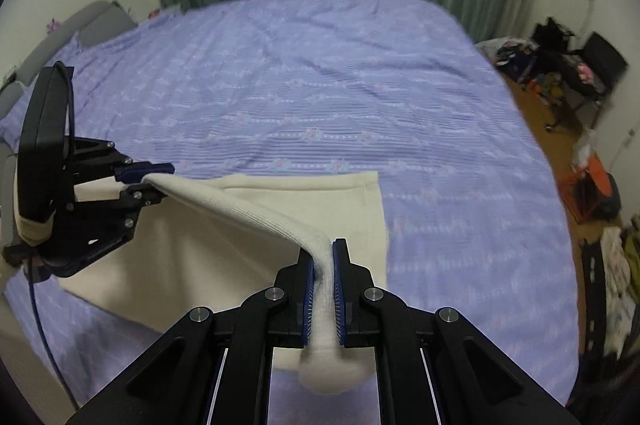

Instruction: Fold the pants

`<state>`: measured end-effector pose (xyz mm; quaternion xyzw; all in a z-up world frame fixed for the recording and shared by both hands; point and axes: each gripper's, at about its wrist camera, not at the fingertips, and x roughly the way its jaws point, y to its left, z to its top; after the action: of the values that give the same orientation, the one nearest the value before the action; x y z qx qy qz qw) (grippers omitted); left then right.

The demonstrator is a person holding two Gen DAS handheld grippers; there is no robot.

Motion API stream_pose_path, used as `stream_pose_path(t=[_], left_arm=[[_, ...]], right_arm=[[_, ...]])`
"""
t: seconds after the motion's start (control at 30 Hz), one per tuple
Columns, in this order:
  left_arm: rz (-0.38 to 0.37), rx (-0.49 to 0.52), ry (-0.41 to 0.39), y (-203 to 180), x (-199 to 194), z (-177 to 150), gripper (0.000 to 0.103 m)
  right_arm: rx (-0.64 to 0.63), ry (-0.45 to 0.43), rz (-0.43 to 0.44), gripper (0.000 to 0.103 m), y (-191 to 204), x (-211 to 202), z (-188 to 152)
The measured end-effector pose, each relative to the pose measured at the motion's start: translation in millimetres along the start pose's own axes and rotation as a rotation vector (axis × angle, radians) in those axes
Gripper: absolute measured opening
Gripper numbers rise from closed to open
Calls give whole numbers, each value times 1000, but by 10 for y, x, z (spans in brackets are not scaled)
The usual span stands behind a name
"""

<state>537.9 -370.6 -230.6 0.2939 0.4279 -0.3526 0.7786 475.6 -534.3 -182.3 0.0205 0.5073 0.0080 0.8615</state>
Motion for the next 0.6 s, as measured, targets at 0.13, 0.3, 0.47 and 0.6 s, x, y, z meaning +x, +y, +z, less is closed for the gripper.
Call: stream_pose_path(t=[0.13,0.3,0.47,0.6], left_arm=[[-12,-38,75,58,384,10,14],[23,-67,117,45,725,-18,14],[111,-97,136,163,889,7,42],[159,-240,4,342,559,88,67]], right_arm=[[38,110,26,9,-229,710,357],[22,148,-32,9,-250,1270,511],[-62,96,-159,34,-167,1499,638],[48,-45,-258,58,-410,1164,721]])
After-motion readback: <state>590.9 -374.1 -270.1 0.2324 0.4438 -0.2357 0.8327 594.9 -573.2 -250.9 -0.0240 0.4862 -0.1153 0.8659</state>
